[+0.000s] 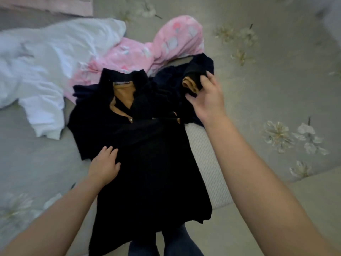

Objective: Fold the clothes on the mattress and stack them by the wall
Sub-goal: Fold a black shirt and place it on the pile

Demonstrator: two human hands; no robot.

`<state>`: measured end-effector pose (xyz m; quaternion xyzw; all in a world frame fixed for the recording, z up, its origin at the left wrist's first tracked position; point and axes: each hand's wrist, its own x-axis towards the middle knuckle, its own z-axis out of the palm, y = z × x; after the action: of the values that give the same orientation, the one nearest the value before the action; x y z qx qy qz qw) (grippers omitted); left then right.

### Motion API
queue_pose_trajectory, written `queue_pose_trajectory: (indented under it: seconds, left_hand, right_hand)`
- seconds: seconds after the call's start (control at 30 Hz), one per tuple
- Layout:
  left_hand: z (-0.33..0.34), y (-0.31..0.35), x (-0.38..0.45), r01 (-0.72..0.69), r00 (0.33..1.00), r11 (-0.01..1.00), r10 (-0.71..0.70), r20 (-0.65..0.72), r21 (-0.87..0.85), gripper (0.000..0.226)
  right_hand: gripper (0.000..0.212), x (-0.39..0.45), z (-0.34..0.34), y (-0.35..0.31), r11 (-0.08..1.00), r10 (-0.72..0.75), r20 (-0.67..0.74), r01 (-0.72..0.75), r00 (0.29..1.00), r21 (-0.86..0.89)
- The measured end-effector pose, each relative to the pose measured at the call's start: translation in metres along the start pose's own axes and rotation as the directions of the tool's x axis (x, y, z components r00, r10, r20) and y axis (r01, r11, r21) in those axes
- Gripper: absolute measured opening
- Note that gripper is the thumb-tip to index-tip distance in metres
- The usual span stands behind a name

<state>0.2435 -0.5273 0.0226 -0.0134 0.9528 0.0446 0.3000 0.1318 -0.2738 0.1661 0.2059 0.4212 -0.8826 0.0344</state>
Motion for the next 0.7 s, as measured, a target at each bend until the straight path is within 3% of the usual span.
queue_pose_trajectory:
  seconds: [0.1, 0.17, 0.2, 0.23, 0.3, 0.43, 0.5, 0.57, 0.63, 0.7]
  left_hand:
    - [-0.017, -0.037, -0.015, 0.14, 0.98, 0.963, -0.168, -0.109, -0.229, 0.05]
    - [-0.018, -0.059, -0.026, 0.145, 0.95, 0.917, -0.234, -0.205, -0.372, 0.04]
    - [-0.016, -0.07, -0.03, 0.18, 0.937, 0.891, -0.285, -0.204, -0.416, 0.037]
    - [-0.014, -0.079, -0.034, 0.239, 0.926, 0.87, -0.338, -0.167, -0.432, 0.038]
    - [0.0, -0.096, -0.037, 0.329, 0.918, 0.848, -0.39, -0.07, -0.415, 0.046]
    - [0.029, -0.106, -0.02, 0.33, 0.923, 0.813, -0.385, -0.017, -0.48, 0.044]
    - [0.039, -0.103, -0.002, 0.282, 0.929, 0.8, -0.365, -0.057, -0.529, 0.047]
    - [0.045, -0.097, 0.018, 0.227, 0.931, 0.804, -0.345, -0.121, -0.549, 0.054]
    - [0.048, -0.09, 0.037, 0.188, 0.917, 0.841, -0.336, -0.216, -0.507, 0.056]
    - [0.05, -0.085, 0.055, 0.141, 0.894, 0.895, -0.298, -0.334, -0.422, 0.059]
  right_hand:
    - [0.026, -0.004, 0.053, 0.046, 0.967, 0.251, 0.298, -0.228, 0.921, -0.112]
    - [0.022, -0.007, 0.064, 0.088, 0.855, 0.476, 0.411, -0.299, 0.778, -0.424]
    - [0.023, -0.008, 0.062, 0.109, 0.754, 0.566, 0.393, -0.263, 0.725, -0.602]
    - [0.025, -0.007, 0.056, 0.127, 0.643, 0.609, 0.326, -0.209, 0.723, -0.737]
    - [0.022, -0.003, 0.037, 0.153, 0.454, 0.569, 0.15, -0.157, 0.809, -0.877]
    - [0.019, 0.012, -0.018, 0.179, 0.245, 0.435, -0.034, -0.154, 0.9, -0.957]
    - [0.028, 0.023, -0.045, 0.181, 0.08, 0.33, -0.002, -0.031, 0.944, -0.996]
    - [0.042, 0.036, -0.065, 0.182, -0.187, 0.2, 0.129, 0.167, 0.971, -0.968]
    - [0.057, 0.049, -0.081, 0.185, -0.47, 0.173, 0.234, 0.289, 0.957, -0.834]
    - [0.064, 0.064, -0.089, 0.187, -0.678, 0.217, 0.233, 0.318, 0.948, -0.663]
